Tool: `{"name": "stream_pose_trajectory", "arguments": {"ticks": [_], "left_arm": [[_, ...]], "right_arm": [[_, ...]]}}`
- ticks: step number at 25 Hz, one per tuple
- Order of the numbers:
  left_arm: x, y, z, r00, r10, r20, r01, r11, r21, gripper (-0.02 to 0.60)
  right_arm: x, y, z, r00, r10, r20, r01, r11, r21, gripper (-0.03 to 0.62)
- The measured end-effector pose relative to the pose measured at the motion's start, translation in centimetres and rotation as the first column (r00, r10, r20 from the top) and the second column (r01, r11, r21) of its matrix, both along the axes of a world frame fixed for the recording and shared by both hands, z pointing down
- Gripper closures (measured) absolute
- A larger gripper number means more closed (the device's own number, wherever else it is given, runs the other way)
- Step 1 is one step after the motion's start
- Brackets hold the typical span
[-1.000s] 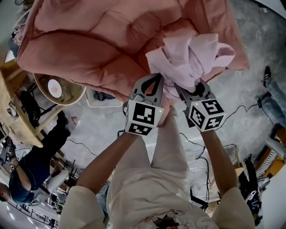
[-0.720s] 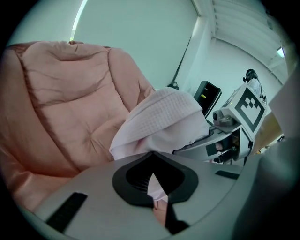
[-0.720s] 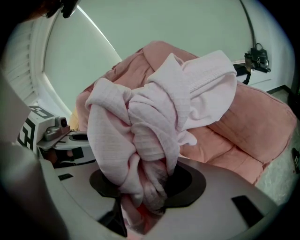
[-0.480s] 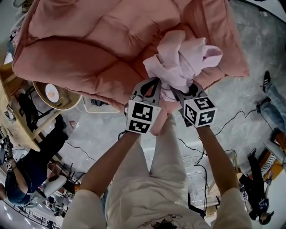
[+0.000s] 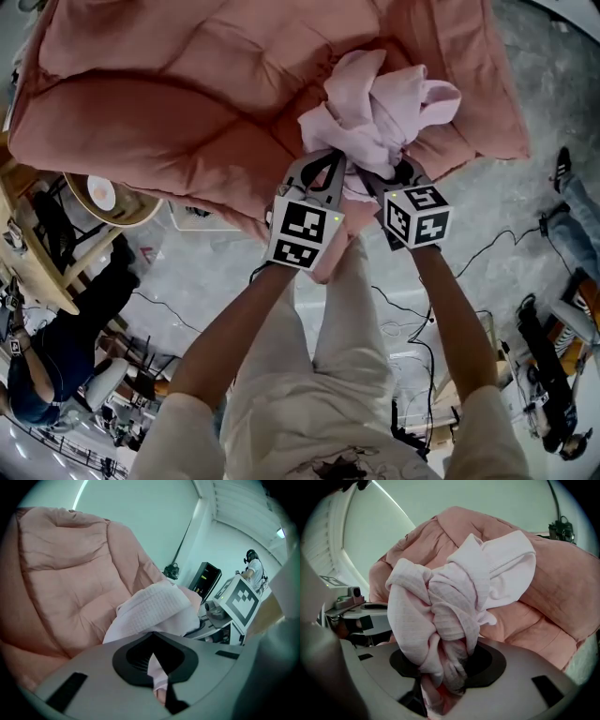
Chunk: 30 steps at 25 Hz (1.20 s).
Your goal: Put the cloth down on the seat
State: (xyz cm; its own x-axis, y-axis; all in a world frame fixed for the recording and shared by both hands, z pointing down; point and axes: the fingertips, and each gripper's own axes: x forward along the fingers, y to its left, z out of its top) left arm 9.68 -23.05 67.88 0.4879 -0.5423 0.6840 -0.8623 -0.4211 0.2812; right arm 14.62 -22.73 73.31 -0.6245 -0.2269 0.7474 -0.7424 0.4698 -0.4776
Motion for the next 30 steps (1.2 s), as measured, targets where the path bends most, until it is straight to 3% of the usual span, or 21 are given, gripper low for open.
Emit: {"name": "stream_pose_trajectory", "arguments": {"ticks": [16,22,30], "left_arm": [[1.1,-1.4,5.1,1.000,0.017,0.021,-0.017,1.000,-0.014,0.577],[0.9,-1.0,5.9,1.000,0.019,0.016,-0.018,0.999,-0.034,0.577],[0.5,-0.2,6.5,1.000,0.023,0.014,-0.022,0.999,-0.040,0.577]], "right_arm": [[1.6,-1.8,5.6,0.997,0.071,0.005,-0.071,0.997,-0.041,0.344],[2.3,-2.0,7.2,0.985,0.148,-0.089,-0.151,0.988,-0.037,0.283],[3.1,-2.0,7.5,0.965,0.226,-0.137,-0.230,0.973,-0.019,0.278]]}}
